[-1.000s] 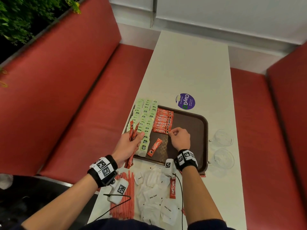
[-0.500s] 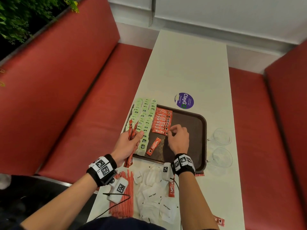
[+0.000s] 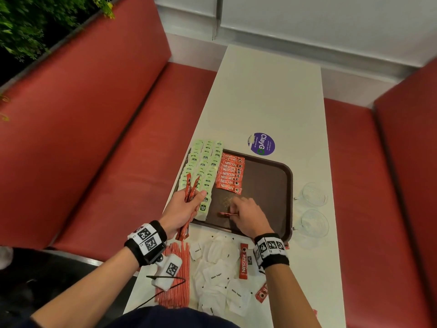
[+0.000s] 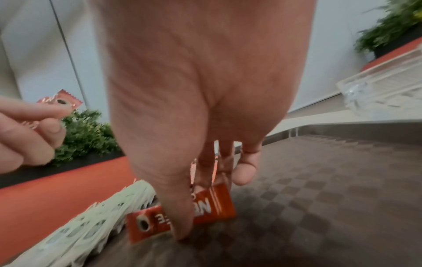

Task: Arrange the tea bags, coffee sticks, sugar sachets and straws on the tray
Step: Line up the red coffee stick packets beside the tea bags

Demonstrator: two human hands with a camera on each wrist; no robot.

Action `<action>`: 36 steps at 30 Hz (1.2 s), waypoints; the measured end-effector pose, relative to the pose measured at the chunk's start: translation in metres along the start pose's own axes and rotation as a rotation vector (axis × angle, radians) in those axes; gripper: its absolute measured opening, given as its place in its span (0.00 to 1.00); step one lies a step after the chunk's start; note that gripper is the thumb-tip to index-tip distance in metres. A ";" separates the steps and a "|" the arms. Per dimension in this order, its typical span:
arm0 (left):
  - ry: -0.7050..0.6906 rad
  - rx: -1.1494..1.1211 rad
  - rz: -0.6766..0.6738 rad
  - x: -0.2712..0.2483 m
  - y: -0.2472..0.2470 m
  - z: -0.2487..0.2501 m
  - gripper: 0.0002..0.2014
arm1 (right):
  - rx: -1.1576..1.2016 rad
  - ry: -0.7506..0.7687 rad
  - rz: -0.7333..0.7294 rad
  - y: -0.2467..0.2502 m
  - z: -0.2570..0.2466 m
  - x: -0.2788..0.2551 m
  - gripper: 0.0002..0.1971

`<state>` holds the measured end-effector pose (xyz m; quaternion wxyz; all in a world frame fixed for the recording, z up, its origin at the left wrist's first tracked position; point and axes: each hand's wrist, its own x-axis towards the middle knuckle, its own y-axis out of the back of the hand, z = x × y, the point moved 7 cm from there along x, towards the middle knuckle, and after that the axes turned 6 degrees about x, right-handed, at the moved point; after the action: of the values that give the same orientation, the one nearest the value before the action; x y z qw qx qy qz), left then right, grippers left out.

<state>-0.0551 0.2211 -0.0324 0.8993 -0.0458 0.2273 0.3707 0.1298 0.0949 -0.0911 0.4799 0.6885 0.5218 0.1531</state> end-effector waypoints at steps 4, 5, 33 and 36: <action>0.002 0.020 -0.037 0.001 -0.006 -0.001 0.16 | 0.402 -0.073 0.146 0.024 0.001 -0.018 0.11; 0.004 0.041 -0.053 0.000 -0.009 0.000 0.16 | 0.522 -0.075 0.212 0.032 -0.004 -0.023 0.11; -0.137 0.331 -0.077 0.008 -0.018 0.013 0.12 | 0.763 -0.120 0.245 0.055 -0.003 -0.048 0.02; -0.095 0.294 -0.023 0.011 -0.011 0.004 0.13 | 0.642 -0.180 0.315 0.060 0.017 -0.032 0.03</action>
<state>-0.0392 0.2215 -0.0342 0.9103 0.1012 0.2357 0.3249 0.1632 0.0584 -0.0410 0.2540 0.8866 0.3865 -0.0077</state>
